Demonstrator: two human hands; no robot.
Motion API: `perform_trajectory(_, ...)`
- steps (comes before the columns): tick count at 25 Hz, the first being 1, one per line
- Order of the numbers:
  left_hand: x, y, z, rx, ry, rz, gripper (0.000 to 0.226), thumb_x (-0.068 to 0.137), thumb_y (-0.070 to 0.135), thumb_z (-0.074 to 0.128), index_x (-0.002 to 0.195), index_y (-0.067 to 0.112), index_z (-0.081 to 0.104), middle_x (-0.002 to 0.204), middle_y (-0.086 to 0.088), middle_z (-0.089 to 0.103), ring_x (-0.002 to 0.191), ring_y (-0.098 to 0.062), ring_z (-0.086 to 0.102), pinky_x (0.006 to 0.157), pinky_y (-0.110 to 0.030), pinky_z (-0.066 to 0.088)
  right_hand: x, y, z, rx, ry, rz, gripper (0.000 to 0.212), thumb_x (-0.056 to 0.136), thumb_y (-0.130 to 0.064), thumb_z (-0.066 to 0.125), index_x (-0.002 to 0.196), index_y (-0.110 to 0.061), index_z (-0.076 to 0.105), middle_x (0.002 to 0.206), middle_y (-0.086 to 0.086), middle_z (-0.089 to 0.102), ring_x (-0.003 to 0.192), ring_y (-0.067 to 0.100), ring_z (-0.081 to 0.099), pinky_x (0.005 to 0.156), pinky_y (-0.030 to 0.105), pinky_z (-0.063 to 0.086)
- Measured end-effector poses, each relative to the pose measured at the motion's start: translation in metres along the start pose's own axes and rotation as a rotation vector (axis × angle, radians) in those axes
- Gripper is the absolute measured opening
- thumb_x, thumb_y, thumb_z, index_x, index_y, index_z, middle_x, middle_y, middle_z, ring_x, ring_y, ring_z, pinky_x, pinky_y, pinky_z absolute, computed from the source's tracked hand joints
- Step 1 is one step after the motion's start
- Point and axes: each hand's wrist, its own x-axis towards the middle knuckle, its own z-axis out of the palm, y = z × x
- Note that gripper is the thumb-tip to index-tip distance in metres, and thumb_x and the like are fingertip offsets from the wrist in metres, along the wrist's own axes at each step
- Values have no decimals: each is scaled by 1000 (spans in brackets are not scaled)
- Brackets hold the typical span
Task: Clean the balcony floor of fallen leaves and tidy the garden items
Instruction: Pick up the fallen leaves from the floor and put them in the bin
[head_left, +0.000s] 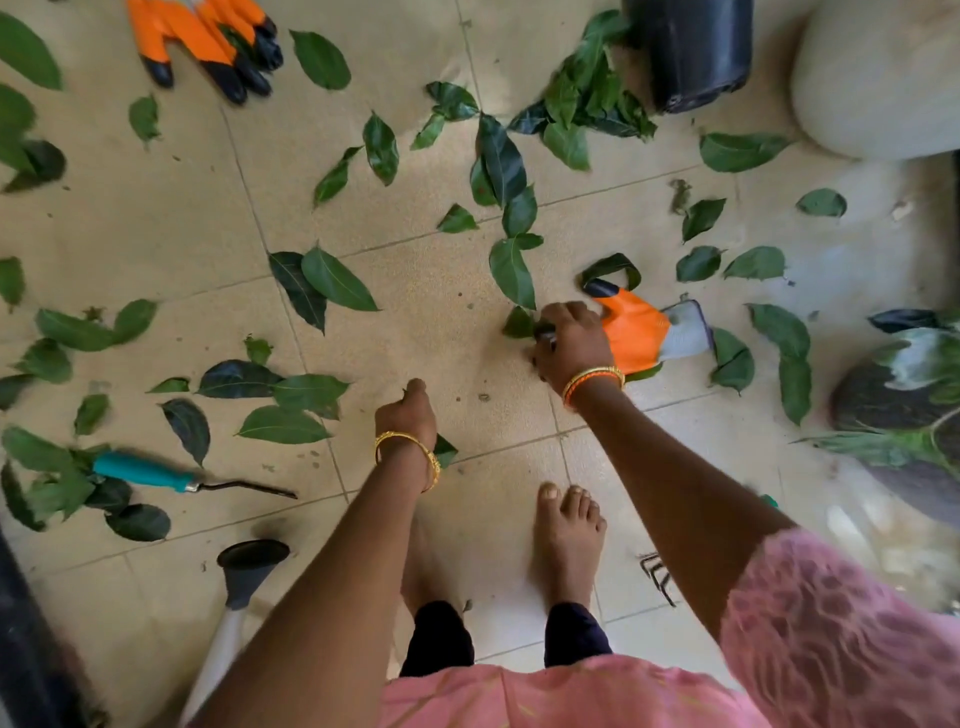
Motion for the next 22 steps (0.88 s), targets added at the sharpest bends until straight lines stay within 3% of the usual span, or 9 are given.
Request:
perform_trajectory(2,10,1,3,63,-48,23,41,94,34,50,60,11,44,64,-5,47,59,-19,43,64,-30,35,18,21,8,-286,-60,12,70,79,-35,68,137,-12,37,138,16,39,127,35,35,106,46,28)
perform_trajectory(4,13,-1,4,105,-95,36,42,93,32,51,58,11,43,61,-4,45,58,-19,41,59,-30,33,22,37,14,-344,-41,85,78,80,-45,66,140,-12,30,138,17,39,126,36,35,103,49,30)
perform_trajectory(7,11,-6,7,120,-148,38,42,94,30,50,58,13,41,60,-4,41,55,-17,36,54,-29,29,23,44,26,-271,5,141,52,91,-42,51,132,-10,45,130,17,48,120,35,41,97,45,35)
perform_trajectory(10,12,-12,10,143,-158,22,41,93,30,53,57,13,42,60,-4,41,55,-17,36,59,-29,33,26,37,40,-194,16,121,27,95,-19,45,117,-10,58,115,17,60,111,34,49,90,40,39)
perform_trajectory(14,6,-8,8,131,-138,-6,34,88,34,59,67,10,48,72,-5,48,62,-18,44,52,-25,39,3,19,45,-100,44,46,25,92,-18,47,108,-12,65,101,13,64,97,34,57,83,39,46)
perform_trajectory(17,-7,-2,14,39,-151,-42,47,82,55,62,84,9,54,80,-5,52,62,-17,47,40,-21,38,-41,-13,42,85,88,-216,24,85,-17,50,95,-8,71,82,14,63,76,33,60,68,40,52)
perform_trajectory(18,-11,0,18,-4,-190,-63,54,80,60,61,93,8,56,86,-6,56,66,-18,51,45,-23,43,-57,-24,38,163,80,-300,27,80,-18,48,87,-7,71,74,14,62,68,33,60,61,38,52)
perform_trajectory(20,-16,2,28,-19,-249,-86,60,83,58,58,110,4,57,106,-14,64,88,-27,61,73,-36,56,-84,-37,30,256,40,-398,34,73,-20,41,82,-6,70,67,13,59,63,33,58,55,35,49)
perform_trajectory(22,-24,1,33,90,-229,-77,47,95,47,47,107,3,59,109,-16,64,92,-31,60,80,-37,55,-97,-35,16,390,-57,-311,31,74,-14,47,93,-7,71,78,14,63,75,33,59,64,38,50)
